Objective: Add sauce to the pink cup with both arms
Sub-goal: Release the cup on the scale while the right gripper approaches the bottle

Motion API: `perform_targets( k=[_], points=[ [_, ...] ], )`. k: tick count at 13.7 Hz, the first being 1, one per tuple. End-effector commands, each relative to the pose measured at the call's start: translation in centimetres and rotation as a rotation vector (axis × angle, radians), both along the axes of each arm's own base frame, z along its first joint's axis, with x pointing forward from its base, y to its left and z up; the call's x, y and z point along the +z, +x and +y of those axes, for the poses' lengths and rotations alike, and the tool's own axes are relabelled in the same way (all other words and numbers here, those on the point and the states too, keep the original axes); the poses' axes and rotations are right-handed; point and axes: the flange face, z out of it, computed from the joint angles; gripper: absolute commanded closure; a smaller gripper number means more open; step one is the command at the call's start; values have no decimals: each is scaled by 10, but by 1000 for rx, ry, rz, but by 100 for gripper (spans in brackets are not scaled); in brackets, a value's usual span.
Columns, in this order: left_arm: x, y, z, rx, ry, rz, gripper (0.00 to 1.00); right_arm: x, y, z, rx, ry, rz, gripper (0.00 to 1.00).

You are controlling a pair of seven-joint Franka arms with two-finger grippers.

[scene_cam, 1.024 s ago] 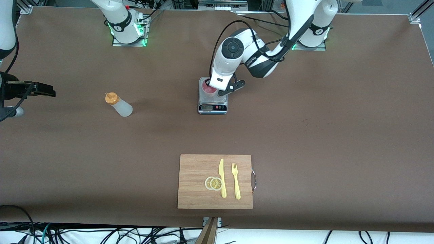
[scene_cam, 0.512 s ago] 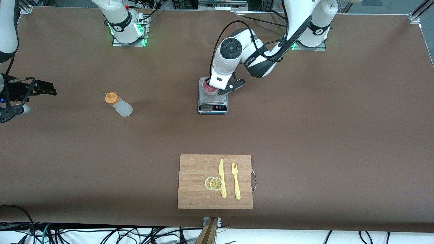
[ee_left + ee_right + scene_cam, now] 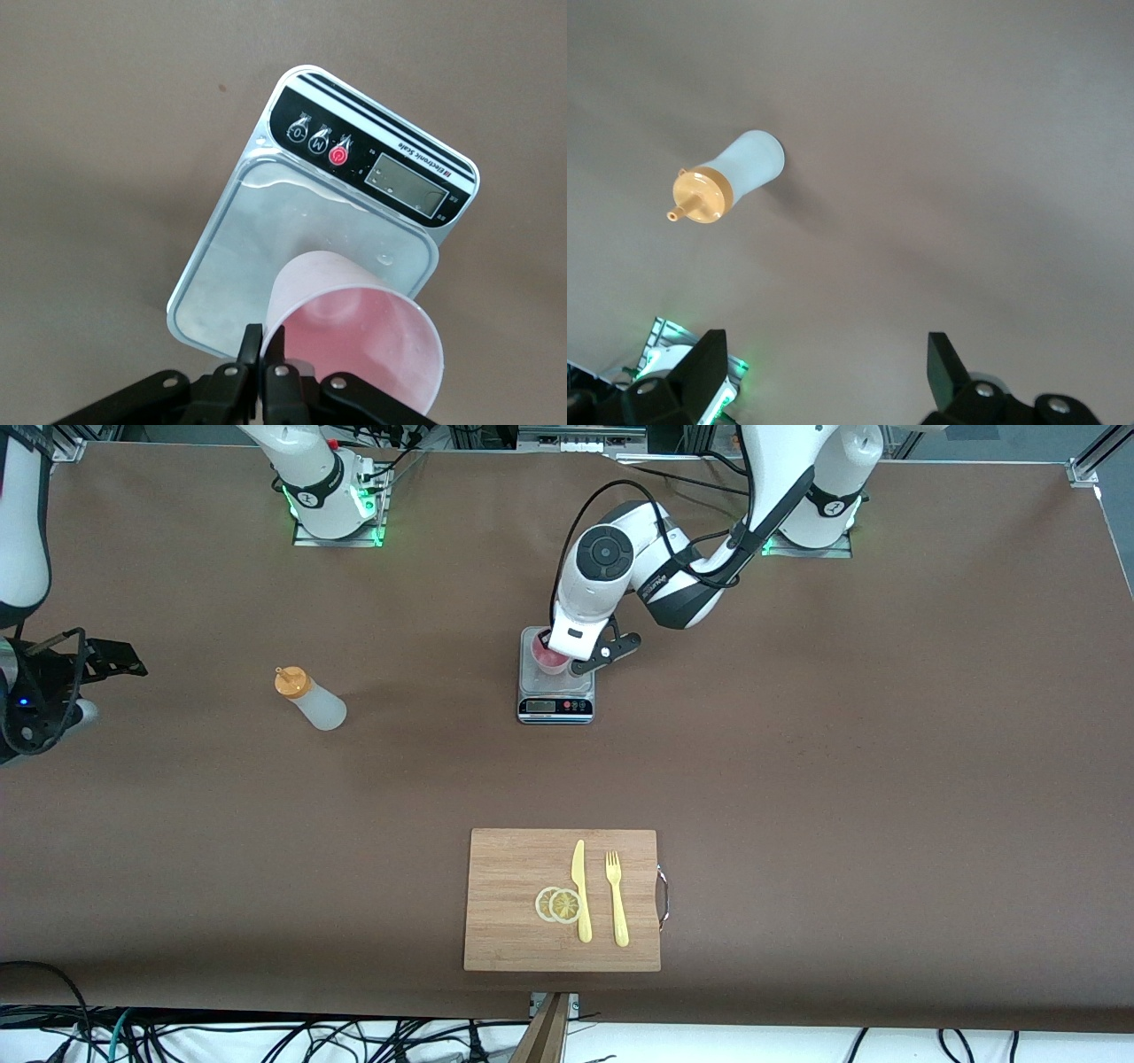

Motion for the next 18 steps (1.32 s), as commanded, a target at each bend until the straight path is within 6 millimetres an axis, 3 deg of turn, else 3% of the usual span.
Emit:
perform_targets(
  k=[1,3,4,5,7,9,12,16,18],
  points=[
    [-3,0,2,-14,9,-20,100,-25,5,-18,93,130,19,0],
    [-5,0,2,-12,10,-17,100,-40,10,-25,194,186,15,0],
    [-4,2,3,-10,7,-21,94,-47,12,-25,242,213,18,0],
    [-3,2,3,-11,6,-22,72,-54,12,-30,278,245,18,0],
    [-1,2,3,-11,4,-24,47,-75,8,-45,328,369,9,0],
    [1,2,1,-16,2,-30,0,-104,7,-61,408,520,-22,0],
    [14,5,3,-24,9,-55,0,-134,-3,-75,436,655,-49,0],
    [57,17,17,-50,48,-111,0,-164,-21,-82,486,850,-139,0],
    [81,26,28,-46,55,-141,0,-169,-23,-85,584,923,-234,0]
  ],
)
